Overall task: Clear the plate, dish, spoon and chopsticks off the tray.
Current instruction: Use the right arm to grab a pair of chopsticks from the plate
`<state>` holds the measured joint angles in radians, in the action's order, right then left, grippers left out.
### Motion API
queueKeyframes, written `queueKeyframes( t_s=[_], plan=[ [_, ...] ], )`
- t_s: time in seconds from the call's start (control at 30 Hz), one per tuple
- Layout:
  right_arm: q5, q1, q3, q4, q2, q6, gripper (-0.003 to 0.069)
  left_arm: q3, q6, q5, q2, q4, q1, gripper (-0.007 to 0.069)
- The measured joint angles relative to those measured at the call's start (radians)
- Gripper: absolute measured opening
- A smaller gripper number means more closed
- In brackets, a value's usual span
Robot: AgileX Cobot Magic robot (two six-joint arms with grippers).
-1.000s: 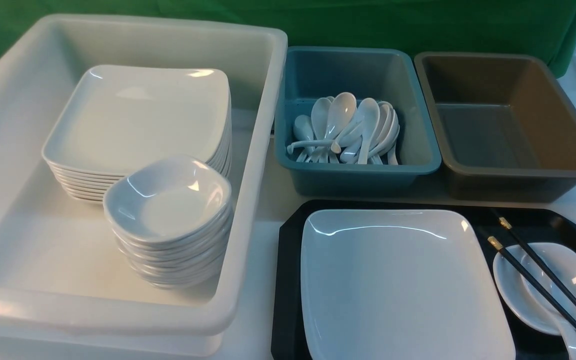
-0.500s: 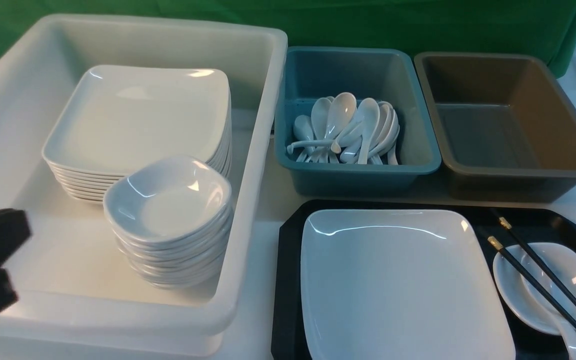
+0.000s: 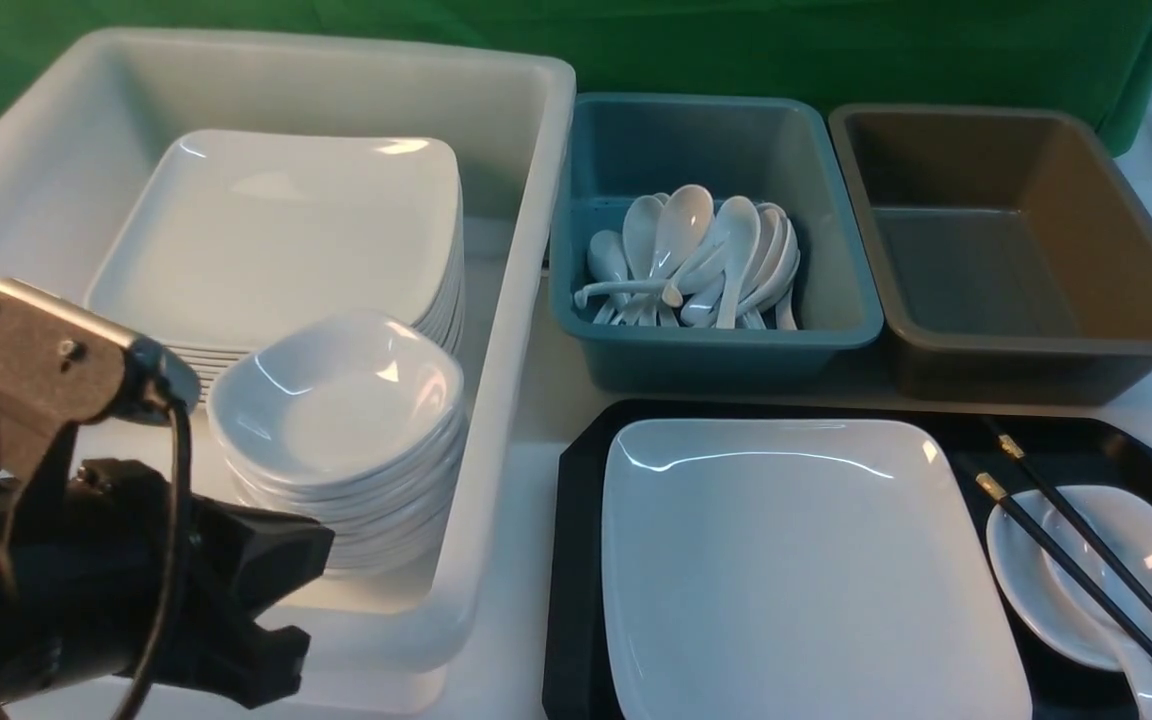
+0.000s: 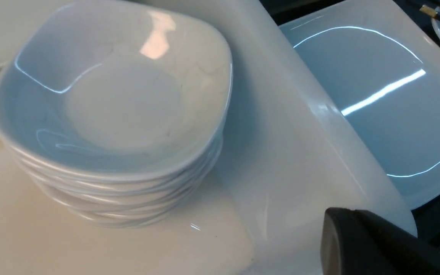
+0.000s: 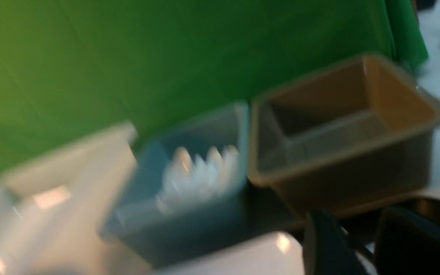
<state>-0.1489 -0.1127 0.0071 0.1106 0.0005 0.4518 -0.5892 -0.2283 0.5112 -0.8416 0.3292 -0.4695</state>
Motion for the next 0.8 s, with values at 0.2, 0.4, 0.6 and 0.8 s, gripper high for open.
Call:
queueKeyframes(
  t_s=[0.2,0.4,0.6,0.8],
  plan=[
    [0.300,-0.069,-0.202,-0.010,0.156,-0.063,0.0103,-0.008,-0.081,-0.053,0.010,0.065,0.000,0.0009],
    [0.858,-0.219,-0.698,-0.068,0.696,-0.428,0.0064,-0.079,-0.253,-0.030,0.024,0.191,0.000,0.0010],
    [1.111,-0.233,-0.997,-0.215,1.149,-0.568,0.0064,-0.103,-0.324,0.018,0.135,0.258,0.000,0.0010],
    [1.138,-0.083,-1.055,-0.184,1.351,-0.688,0.0106,-0.105,-0.326,0.136,0.320,0.266,0.000,0.0010]
  ],
)
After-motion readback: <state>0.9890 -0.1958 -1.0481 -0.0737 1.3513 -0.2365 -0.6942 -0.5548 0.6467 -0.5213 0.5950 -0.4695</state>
